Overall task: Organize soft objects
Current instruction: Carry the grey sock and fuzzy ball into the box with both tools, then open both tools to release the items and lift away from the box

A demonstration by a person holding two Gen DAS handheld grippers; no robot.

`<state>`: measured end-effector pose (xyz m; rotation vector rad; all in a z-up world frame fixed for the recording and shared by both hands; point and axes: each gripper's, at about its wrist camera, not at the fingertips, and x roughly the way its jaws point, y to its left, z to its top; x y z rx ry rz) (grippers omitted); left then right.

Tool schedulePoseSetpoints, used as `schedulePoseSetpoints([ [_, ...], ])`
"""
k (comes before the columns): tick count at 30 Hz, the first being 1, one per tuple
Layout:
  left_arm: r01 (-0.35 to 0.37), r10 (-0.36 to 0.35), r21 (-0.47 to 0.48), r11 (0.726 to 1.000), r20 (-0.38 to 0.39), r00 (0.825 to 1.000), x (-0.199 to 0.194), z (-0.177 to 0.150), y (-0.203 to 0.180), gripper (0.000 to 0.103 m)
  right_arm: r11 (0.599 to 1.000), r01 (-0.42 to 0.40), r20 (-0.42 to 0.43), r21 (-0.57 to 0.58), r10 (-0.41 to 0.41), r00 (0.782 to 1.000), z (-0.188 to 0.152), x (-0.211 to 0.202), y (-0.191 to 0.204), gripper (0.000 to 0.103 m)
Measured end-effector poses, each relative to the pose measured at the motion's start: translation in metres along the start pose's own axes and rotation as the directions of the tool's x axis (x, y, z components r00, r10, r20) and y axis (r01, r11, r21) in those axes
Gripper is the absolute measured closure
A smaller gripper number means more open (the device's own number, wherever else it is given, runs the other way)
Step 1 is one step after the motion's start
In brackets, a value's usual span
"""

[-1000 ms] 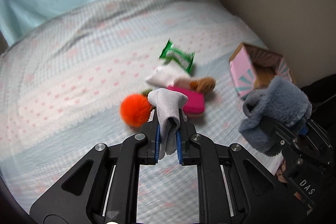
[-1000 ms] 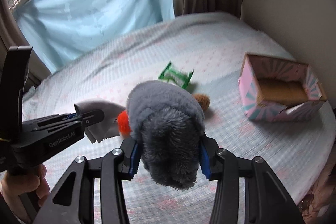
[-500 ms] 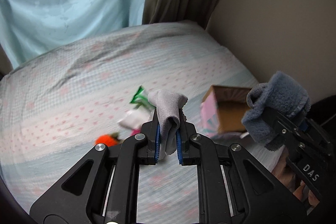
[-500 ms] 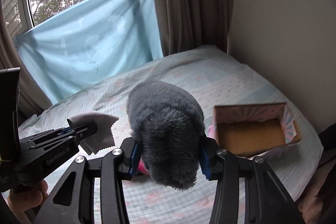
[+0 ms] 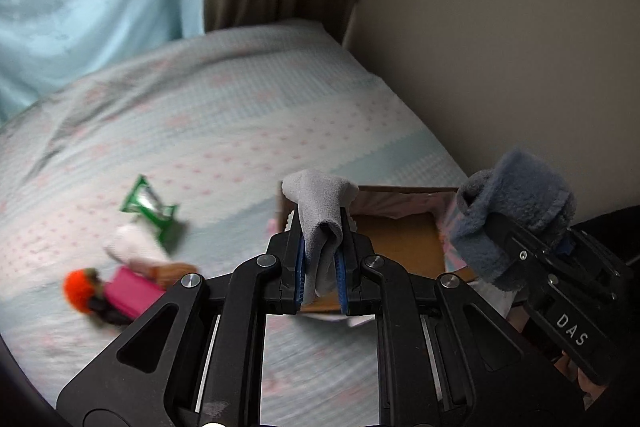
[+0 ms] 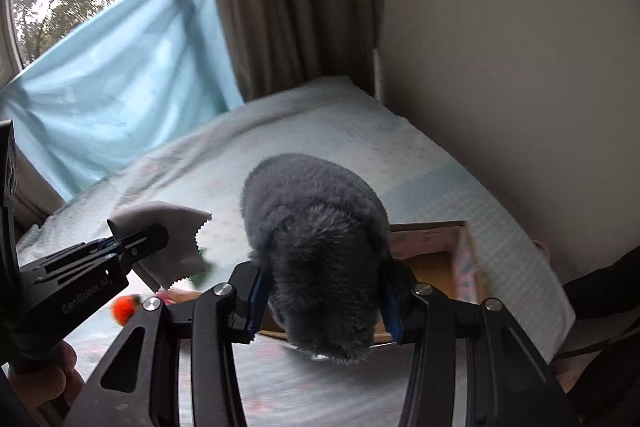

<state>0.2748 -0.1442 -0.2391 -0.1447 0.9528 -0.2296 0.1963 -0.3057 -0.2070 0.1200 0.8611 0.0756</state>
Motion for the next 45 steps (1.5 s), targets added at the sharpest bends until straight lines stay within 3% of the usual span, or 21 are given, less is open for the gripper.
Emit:
schedulePoseSetpoints([
  [5,-0.002,-0.001,-0.026,1.0,-0.114,0.993,0.057,0.002,-0.036,0.093,1.0,0.019,-0.107,-0.001,-0.019,0.994,0.002,0.035,-0.046,0.06],
  [12,-0.021,0.02,-0.002,1.0,-0.252,0.967,0.132,-0.005,-0.058,0.093,0.999,0.031,-0.279,0.038,-0.02,0.96,-0.005,0.099,-0.094,0.06],
  [18,-0.039,0.043,0.017,0.999,-0.379,0.924,0.196,-0.018,-0.061,0.093,0.996,0.044,-0.432,0.079,-0.006,0.902,-0.021,0.155,-0.122,0.06],
  [22,-0.058,0.061,0.023,0.998,-0.476,0.878,0.232,-0.035,-0.054,0.093,0.994,0.046,-0.484,0.101,0.009,0.875,-0.024,0.18,-0.132,0.06],
  [27,-0.093,0.127,0.091,0.991,-0.523,0.843,0.25,-0.045,-0.056,0.093,0.99,0.046,-0.536,0.134,0.033,0.844,-0.029,0.2,-0.135,0.06],
  [31,-0.052,0.102,0.112,0.992,-0.514,0.851,0.248,-0.045,-0.06,0.091,0.985,0.034,-0.535,0.168,0.062,0.843,-0.023,0.208,-0.137,0.053],
  [32,-0.067,0.134,0.148,0.987,-0.515,0.847,0.249,-0.046,-0.063,0.077,0.984,0.034,-0.537,0.173,0.066,0.841,-0.022,0.21,-0.139,0.049],
  [33,-0.094,0.18,0.187,0.978,-0.52,0.835,0.25,-0.047,-0.064,0.059,0.984,0.034,-0.538,0.174,0.066,0.84,-0.02,0.211,-0.139,0.034],
  [34,-0.115,0.217,0.22,0.969,-0.529,0.82,0.253,-0.048,-0.065,0.01,0.985,0.034,-0.542,0.167,0.063,0.838,-0.019,0.216,-0.139,0.008],
  [35,-0.109,0.211,0.219,0.97,-0.529,0.822,0.253,-0.048,-0.064,0.001,0.987,0.032,-0.547,0.156,0.059,0.835,-0.017,0.217,-0.139,0.0],
  [36,-0.09,0.182,0.197,0.976,-0.525,0.831,0.251,-0.049,-0.061,0.001,0.989,0.027,-0.544,0.143,0.056,0.837,-0.017,0.215,-0.138,0.0],
  [39,-0.072,0.12,0.11,0.991,-0.541,0.832,0.248,-0.05,-0.052,0.001,0.991,0.03,-0.532,0.133,0.045,0.846,-0.018,0.212,-0.136,0.0],
  [45,-0.078,0.119,0.1,0.992,-0.524,0.844,0.235,-0.047,-0.049,0.001,0.99,0.027,-0.505,0.138,0.047,0.862,-0.021,0.204,-0.135,0.0],
])
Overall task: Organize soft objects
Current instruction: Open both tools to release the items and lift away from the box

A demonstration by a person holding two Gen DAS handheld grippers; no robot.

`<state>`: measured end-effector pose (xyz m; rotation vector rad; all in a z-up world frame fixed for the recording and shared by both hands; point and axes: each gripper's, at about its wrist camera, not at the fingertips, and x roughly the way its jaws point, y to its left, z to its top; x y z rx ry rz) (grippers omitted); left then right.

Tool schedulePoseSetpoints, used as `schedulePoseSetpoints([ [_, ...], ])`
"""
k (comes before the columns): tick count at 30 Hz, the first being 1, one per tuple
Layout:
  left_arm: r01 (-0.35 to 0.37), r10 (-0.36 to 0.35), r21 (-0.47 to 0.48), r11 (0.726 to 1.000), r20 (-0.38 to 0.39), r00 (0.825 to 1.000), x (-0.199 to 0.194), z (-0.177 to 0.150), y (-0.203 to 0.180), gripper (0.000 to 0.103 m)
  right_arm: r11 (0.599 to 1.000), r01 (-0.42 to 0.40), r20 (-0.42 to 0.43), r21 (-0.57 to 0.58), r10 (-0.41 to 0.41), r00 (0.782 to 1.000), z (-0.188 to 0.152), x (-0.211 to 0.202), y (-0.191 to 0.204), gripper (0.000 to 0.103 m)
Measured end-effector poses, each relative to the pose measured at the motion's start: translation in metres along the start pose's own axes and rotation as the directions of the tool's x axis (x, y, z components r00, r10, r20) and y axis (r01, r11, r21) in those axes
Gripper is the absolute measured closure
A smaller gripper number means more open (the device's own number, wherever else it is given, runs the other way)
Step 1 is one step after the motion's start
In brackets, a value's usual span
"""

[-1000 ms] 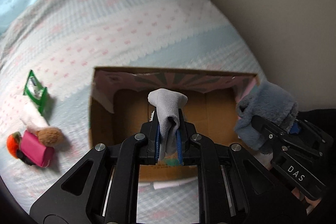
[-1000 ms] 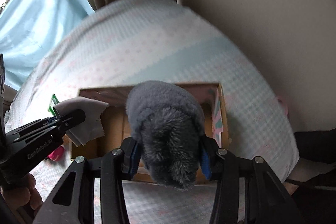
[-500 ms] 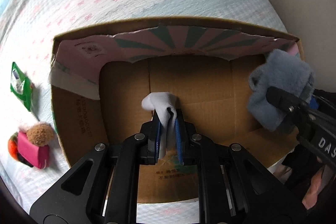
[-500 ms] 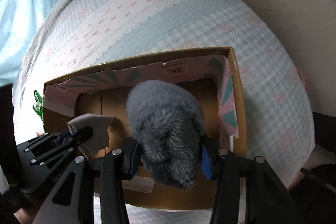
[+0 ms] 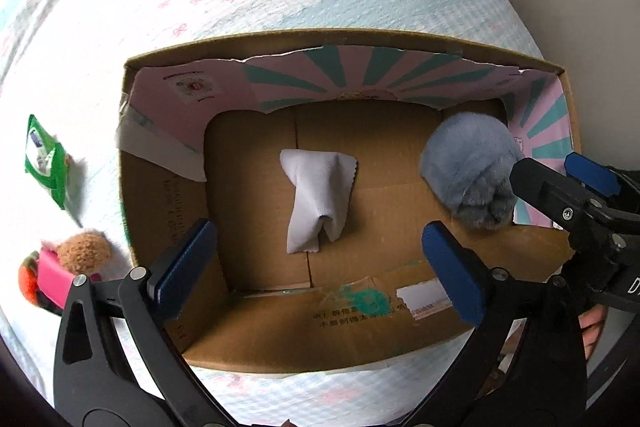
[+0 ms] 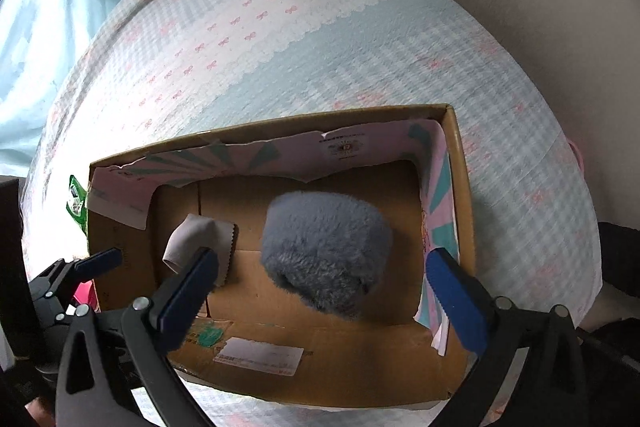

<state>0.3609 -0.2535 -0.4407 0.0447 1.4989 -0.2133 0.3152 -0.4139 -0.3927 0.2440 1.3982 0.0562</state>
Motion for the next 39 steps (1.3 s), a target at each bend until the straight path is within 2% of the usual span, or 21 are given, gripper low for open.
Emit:
schedulePoseSetpoints([
  [11,0.009,-0.01,0.004,1.0,0.07,0.998,-0.046,-0.005,-0.003,0.001,1.0,0.007,0.057,-0.011,-0.006,0.998,-0.008,-0.036,0.003,0.0],
  [20,0.027,-0.026,-0.001,1.0,0.194,0.981,-0.117,-0.025,-0.001,0.001,0.997,0.004,0.13,-0.072,0.006,0.991,-0.02,-0.095,0.026,0.0],
  [22,0.011,-0.011,0.002,1.0,0.25,0.968,-0.143,-0.035,0.0,0.001,0.997,-0.003,0.153,-0.073,0.014,0.988,-0.028,-0.114,0.033,0.0],
  [25,-0.004,0.004,-0.001,1.0,0.316,0.949,-0.177,-0.051,0.003,0.001,0.995,0.021,0.231,-0.098,0.003,0.973,-0.042,-0.15,0.044,0.0],
  [27,-0.007,0.007,0.0,1.0,0.357,0.934,-0.198,-0.062,0.008,0.001,0.993,0.043,0.285,-0.112,-0.009,0.958,-0.054,-0.176,0.053,0.0],
  [30,-0.007,0.003,0.006,1.0,0.429,0.903,-0.233,-0.085,0.015,0.001,0.99,0.066,0.357,-0.123,-0.018,0.934,-0.07,-0.207,0.065,0.0],
  [31,-0.016,0.012,0.005,1.0,0.451,0.892,-0.243,-0.092,0.017,0.001,0.988,0.084,0.394,-0.128,-0.028,0.919,-0.08,-0.22,0.071,0.0],
  [34,-0.041,0.033,0.004,0.999,0.528,0.849,-0.275,-0.116,0.025,0.001,0.982,0.13,0.451,-0.137,-0.055,0.891,-0.096,-0.243,0.087,0.0],
  [35,-0.043,0.032,0.005,0.999,0.558,0.829,-0.289,-0.126,0.03,0.001,0.981,0.136,0.469,-0.139,-0.055,0.882,-0.104,-0.249,0.091,0.0],
  [37,-0.038,0.026,0.006,0.999,0.597,0.802,-0.308,-0.141,0.038,0.001,0.981,0.13,0.497,-0.142,-0.043,0.867,-0.119,-0.261,0.099,0.0],
  [39,-0.041,0.029,0.005,0.999,0.623,0.782,-0.322,-0.153,0.047,0.001,0.98,0.135,0.521,-0.146,-0.04,0.853,-0.131,-0.269,0.104,0.0],
])
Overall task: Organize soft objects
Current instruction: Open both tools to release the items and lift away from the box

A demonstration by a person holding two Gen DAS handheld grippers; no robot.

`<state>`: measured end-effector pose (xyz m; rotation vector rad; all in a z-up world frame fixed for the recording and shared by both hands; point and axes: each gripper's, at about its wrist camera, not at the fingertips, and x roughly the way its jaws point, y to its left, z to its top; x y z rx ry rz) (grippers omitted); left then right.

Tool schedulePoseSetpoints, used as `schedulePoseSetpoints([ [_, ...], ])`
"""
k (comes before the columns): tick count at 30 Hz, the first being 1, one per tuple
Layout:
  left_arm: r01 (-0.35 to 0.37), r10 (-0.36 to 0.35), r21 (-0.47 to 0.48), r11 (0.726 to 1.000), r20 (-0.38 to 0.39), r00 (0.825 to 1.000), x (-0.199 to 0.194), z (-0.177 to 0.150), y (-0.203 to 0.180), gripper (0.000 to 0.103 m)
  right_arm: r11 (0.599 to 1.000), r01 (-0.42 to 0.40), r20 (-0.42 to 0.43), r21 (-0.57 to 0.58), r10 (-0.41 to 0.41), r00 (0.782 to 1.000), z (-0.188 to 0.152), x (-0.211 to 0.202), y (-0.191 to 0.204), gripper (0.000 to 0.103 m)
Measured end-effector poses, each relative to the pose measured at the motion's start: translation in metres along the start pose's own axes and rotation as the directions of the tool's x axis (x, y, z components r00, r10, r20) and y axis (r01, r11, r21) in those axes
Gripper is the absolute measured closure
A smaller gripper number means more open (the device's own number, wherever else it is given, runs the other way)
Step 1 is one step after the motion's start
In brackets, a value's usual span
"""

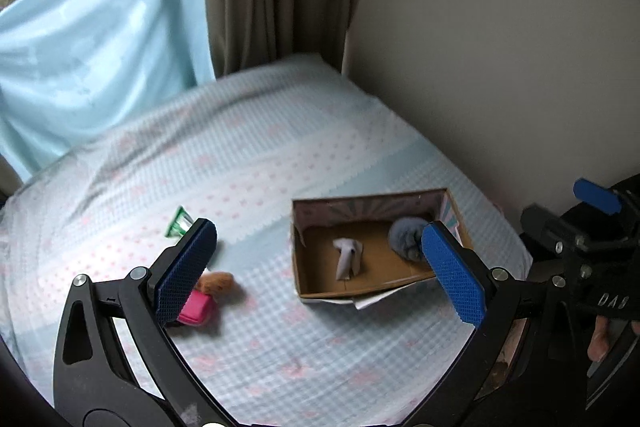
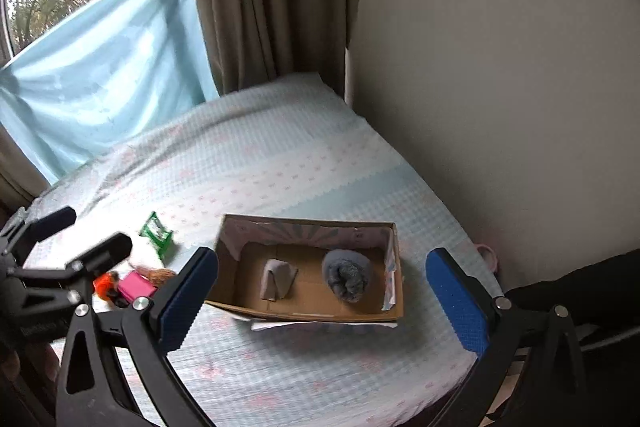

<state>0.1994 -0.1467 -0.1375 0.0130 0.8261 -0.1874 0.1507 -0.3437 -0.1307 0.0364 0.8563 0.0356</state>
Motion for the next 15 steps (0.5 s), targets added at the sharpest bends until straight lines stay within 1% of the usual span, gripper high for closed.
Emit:
schedulePoseSetpoints([
  [4,-0.017,0.017,0.005,1.0,0.053,0.998,-0.036,-0.003,0.018,0.001,0.999,0.042,0.084,-0.035,-0.039,0.996,-0.015,-0.035,0.022,0.0],
  [6,-0.036,0.035,0.007,0.999,0.075,0.997,-0.051,-0.007,0.024,0.001,0.998,0.053,0.107,-0.027,-0.05,0.993,-0.02,-0.046,0.03,0.0],
  [9,-0.077,0.074,0.022,0.997,0.135,0.988,-0.079,-0.015,0.034,0.001,0.997,0.074,0.136,0.006,-0.074,0.988,-0.028,-0.064,0.039,0.0],
  [10,-0.081,0.076,0.029,0.996,0.145,0.987,-0.088,-0.018,0.037,0.001,0.996,0.083,0.143,0.016,-0.085,0.986,-0.03,-0.069,0.042,0.0],
  [15,0.013,-0.016,0.021,1.0,0.14,0.99,-0.111,-0.033,0.056,0.001,0.994,0.083,0.178,0.071,-0.095,0.979,-0.04,-0.091,0.053,0.0],
])
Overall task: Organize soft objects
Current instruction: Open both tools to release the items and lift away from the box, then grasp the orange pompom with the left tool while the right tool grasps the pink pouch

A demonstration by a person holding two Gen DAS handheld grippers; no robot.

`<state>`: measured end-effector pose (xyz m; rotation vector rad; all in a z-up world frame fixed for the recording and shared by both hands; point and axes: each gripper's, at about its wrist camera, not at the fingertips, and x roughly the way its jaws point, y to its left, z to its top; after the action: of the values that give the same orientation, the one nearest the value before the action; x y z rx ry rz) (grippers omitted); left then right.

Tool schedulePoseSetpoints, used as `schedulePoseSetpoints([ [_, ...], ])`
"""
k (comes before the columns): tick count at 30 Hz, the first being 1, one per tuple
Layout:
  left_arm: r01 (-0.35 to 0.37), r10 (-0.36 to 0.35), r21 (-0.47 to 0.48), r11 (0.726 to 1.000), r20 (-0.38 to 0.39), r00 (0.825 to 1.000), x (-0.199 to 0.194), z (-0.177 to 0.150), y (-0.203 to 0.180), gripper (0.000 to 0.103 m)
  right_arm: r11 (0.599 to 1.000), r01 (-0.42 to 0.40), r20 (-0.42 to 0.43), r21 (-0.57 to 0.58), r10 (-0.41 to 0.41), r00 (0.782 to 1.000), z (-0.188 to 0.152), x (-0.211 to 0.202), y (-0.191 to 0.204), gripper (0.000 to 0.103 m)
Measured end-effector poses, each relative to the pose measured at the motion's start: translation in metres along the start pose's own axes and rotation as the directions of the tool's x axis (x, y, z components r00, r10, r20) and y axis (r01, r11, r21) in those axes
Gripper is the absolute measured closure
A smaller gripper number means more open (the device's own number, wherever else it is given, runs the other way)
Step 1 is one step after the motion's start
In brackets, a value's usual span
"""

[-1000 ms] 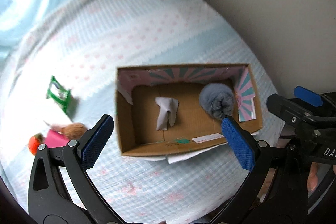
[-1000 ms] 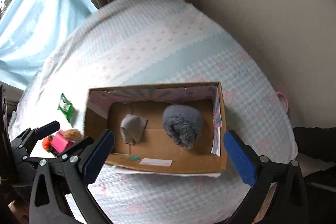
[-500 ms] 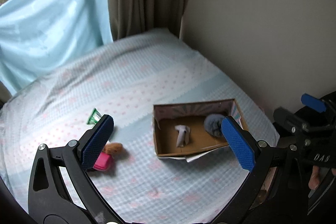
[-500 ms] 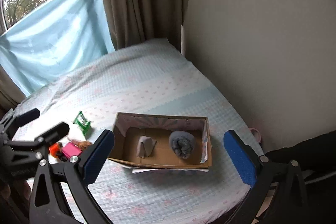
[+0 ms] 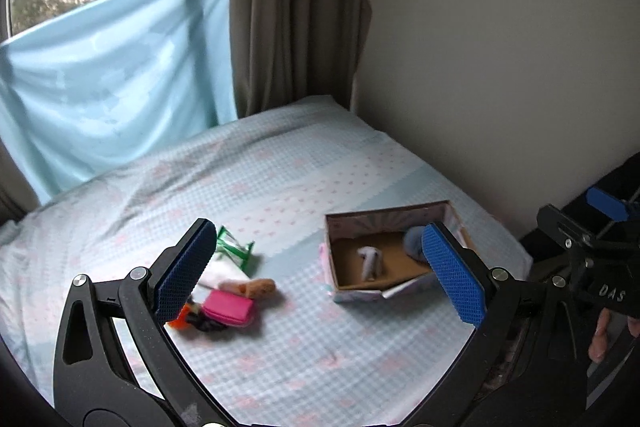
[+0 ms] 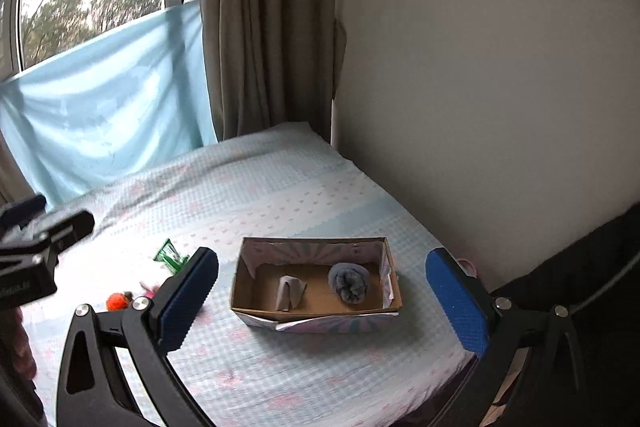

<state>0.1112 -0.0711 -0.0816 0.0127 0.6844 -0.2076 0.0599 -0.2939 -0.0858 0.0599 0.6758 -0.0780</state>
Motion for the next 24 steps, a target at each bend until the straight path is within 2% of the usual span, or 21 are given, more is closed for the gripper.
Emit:
schedulePoseSetpoints([
  [4,0.038,-0.037,-0.025,0.999,0.028,0.999,-0.023,-0.012,0.019,0.001,0.999,0.01,0.015,0.031,-0.011,1.0,-0.006,-0.017,0.013,0.0],
  [7,0.029,-0.027,-0.024,0.999,0.049,0.998,-0.038,-0.019,0.033,0.001,0.998,0.04,0.023,0.041,-0.041,0.999,-0.011,-0.026,0.026,0.0],
  [10,0.019,-0.018,-0.028,0.999,0.066,0.998,-0.053,-0.027,0.055,0.001,0.998,0.026,0.026,0.054,-0.027,0.999,-0.016,-0.034,0.043,0.0],
  [18,-0.001,0.002,-0.055,0.999,0.028,1.0,-0.072,-0.064,0.128,0.001,0.996,-0.047,0.04,0.073,0.045,0.998,-0.038,-0.037,0.101,0.0],
  [24,-0.031,0.03,-0.066,0.997,-0.018,0.999,-0.065,-0.09,0.183,0.001,0.996,-0.08,-0.002,0.05,0.08,0.997,-0.058,-0.023,0.153,0.0],
])
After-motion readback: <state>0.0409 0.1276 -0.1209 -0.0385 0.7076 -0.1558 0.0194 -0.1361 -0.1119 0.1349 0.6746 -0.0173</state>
